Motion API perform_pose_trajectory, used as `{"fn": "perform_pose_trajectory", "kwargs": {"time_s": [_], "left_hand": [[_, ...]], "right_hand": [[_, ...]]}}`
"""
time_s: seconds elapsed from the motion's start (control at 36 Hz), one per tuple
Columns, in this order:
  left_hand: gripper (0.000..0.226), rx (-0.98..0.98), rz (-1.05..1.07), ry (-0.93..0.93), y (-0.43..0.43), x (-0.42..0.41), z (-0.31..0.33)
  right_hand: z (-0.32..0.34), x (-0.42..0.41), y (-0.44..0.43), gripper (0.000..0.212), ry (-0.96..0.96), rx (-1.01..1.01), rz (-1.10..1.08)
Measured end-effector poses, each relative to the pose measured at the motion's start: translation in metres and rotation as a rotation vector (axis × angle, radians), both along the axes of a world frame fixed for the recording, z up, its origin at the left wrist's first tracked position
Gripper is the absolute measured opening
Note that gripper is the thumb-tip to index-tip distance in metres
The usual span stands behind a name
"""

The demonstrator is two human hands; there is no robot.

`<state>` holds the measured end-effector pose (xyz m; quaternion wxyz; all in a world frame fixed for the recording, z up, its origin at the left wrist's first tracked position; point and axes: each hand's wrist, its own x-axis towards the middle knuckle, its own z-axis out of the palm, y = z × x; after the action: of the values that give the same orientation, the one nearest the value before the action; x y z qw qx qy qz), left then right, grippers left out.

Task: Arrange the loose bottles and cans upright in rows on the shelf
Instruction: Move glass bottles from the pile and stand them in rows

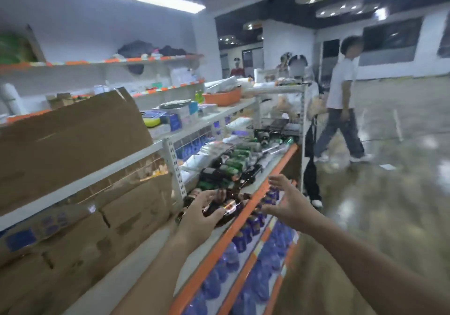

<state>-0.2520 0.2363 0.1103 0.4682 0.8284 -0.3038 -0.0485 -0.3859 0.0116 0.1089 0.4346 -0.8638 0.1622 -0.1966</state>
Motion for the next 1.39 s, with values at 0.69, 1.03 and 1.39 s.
{"fn": "perform_pose_trajectory", "kwargs": {"time_s": [0.69, 1.03, 1.39], "left_hand": [[0.055, 0.086, -0.066, 0.146, -0.163, 0.229, -0.058], [0.055, 0.207, -0.058, 0.087, -0.213, 0.307, -0.082], [0.068, 0.712, -0.113, -0.107, -0.244, 0.413, -0.117]], "right_hand": [[-0.021, 0.201, -0.140, 0.077, 0.267, -0.135, -0.027], [-0.049, 0.310, -0.197, 0.076, 0.355, -0.198, 0.076], [-0.125, 0.446, -0.293, 0.090, 0.623, -0.634, 0.495]]}}
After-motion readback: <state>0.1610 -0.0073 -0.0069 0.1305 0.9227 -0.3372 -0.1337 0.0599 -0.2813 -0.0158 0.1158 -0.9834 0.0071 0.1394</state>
